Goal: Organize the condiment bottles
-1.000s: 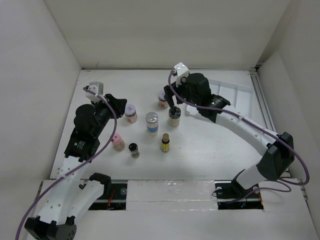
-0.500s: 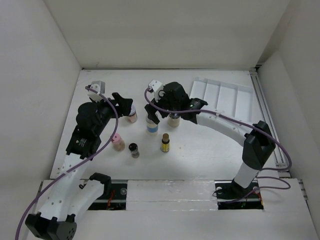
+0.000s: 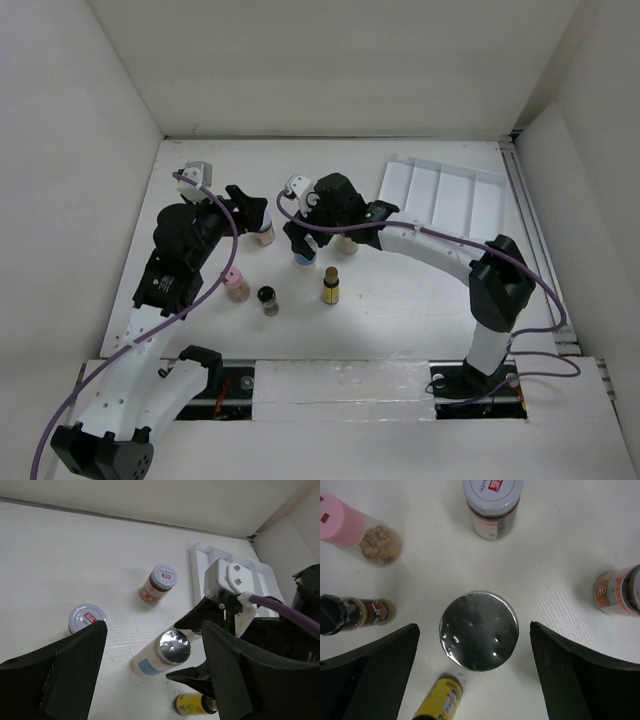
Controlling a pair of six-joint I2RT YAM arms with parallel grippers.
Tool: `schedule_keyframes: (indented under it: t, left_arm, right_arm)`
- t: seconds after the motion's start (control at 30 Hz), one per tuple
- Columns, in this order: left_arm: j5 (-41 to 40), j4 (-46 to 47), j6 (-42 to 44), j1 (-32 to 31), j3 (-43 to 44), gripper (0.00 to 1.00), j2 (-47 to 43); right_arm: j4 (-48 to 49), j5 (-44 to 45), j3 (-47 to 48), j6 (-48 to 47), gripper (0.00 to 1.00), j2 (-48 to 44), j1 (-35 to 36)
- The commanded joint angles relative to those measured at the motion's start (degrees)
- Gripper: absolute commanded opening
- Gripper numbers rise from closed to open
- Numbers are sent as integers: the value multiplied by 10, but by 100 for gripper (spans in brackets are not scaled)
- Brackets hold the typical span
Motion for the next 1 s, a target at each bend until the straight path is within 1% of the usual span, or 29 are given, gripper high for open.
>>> schedule_keyframes:
  t: [0.0, 0.03, 0.1, 0.13, 0.17, 0.2, 0.37, 0.43, 0.47, 0.5, 0.57, 0.6, 0.67, 0.7, 0.8, 0.83, 0.97]
  left_arm:
    - [15, 28, 1, -1, 2, 73, -2]
    - [15, 28, 1, -1, 2, 73, -2]
    - [10, 22, 1, -1, 2, 73, -2]
    - [10, 22, 1, -1, 2, 73, -2]
    - [18, 28, 1, -1, 2, 73, -8]
    - [18, 28, 1, -1, 2, 73, -8]
    - [24, 28, 1, -1, 2, 73, -8]
    - [24, 28, 1, -1, 2, 73, -8]
    - [24, 28, 1, -1, 2, 73, -8]
    - [24, 28, 1, -1, 2, 73, -8]
    - [24, 28, 1, -1, 2, 73, -15]
    - [30, 28, 1, -1, 2, 73, -22]
    - [25, 33, 1, -1, 2, 73, -22]
    - [25, 33, 1, -1, 2, 73, -22]
    - [25, 32, 1, -1, -3, 73, -28]
    - [25, 32, 1, -1, -3, 73, -28]
    - [30, 27, -4, -1, -3, 73, -28]
  right_arm:
    - [28, 19, 23, -7, 94, 13, 2]
    - [28, 19, 23, -7, 85, 13, 2]
    - [46, 19, 23, -2, 78, 19, 2]
    - [46, 13, 29, -2, 57, 19, 2]
    - [46, 13, 29, -2, 49, 19, 2]
    - [58, 13, 29, -2, 47, 13, 2]
    - [101, 32, 50, 4, 47, -48, 2]
    - [120, 67, 57, 4, 47, -84, -10]
    - [129, 95, 57, 4, 47, -94, -30]
    - [139, 96, 57, 4, 47, -109, -46]
    - [147, 96, 71, 4, 47, -109, -81]
    - [152, 102, 85, 4, 47, -109, -120]
    - [153, 103, 90, 11, 47, -92, -160]
    - [153, 97, 99, 18, 47, -83, -195]
    - [141, 97, 123, 31, 47, -44, -240]
    - [135, 97, 138, 31, 47, -34, -265]
    - [102, 90, 181, 36, 47, 22, -317]
